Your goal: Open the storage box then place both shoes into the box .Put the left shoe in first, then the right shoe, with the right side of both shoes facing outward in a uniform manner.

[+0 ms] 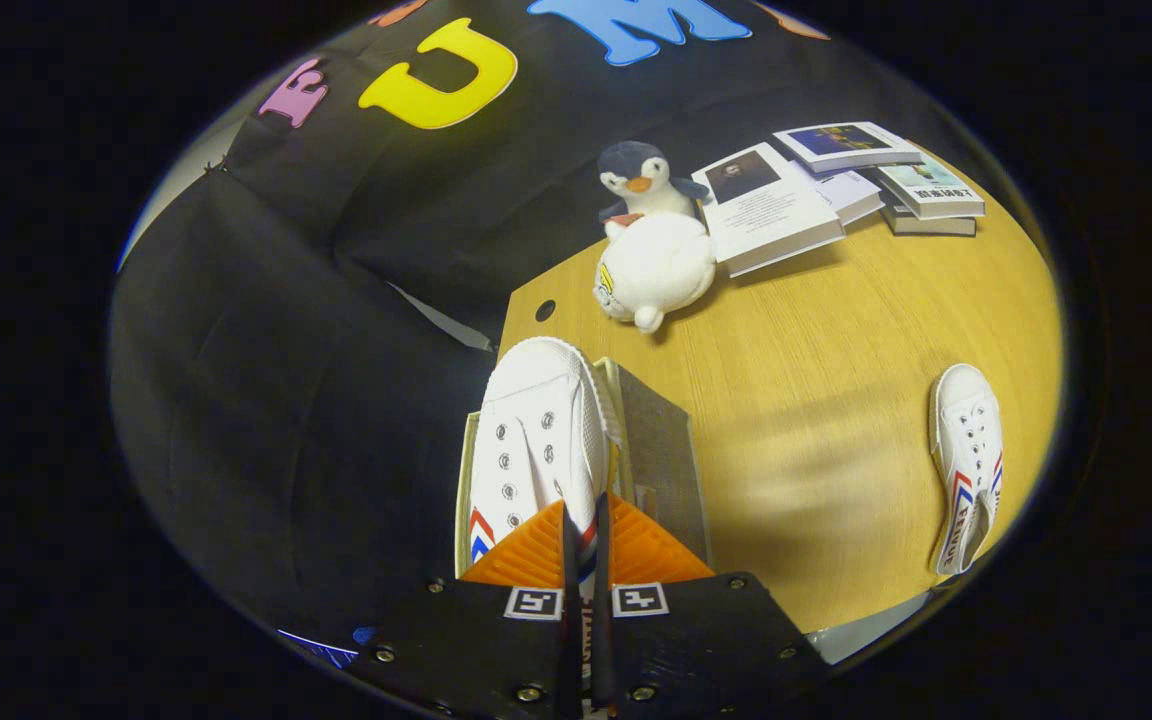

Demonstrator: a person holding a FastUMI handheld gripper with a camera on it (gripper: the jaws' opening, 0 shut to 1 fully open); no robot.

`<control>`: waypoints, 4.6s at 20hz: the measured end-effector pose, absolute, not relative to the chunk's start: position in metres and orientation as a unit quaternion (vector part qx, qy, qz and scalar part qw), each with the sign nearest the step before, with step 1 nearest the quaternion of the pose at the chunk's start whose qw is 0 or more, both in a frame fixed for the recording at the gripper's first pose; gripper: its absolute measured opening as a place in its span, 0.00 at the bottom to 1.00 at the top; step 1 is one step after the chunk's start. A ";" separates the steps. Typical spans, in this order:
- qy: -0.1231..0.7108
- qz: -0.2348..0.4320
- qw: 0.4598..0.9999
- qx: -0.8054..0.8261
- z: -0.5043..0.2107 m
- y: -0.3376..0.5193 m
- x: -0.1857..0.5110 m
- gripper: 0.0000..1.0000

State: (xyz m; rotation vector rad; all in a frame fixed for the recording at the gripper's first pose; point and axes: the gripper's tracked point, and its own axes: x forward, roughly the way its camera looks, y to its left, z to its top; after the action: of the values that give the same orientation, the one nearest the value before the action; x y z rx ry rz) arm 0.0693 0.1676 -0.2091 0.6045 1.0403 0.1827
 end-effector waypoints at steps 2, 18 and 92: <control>0.490 0.088 0.820 0.284 -0.212 0.180 0.073 0.04; 0.528 0.083 0.812 0.236 -0.264 0.246 0.079 0.04; 0.543 -0.068 0.834 0.071 -0.307 -0.161 -0.017 0.98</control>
State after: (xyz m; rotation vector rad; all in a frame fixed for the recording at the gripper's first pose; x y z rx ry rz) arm -0.0172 -0.1609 -0.3066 0.1501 1.1511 -0.1451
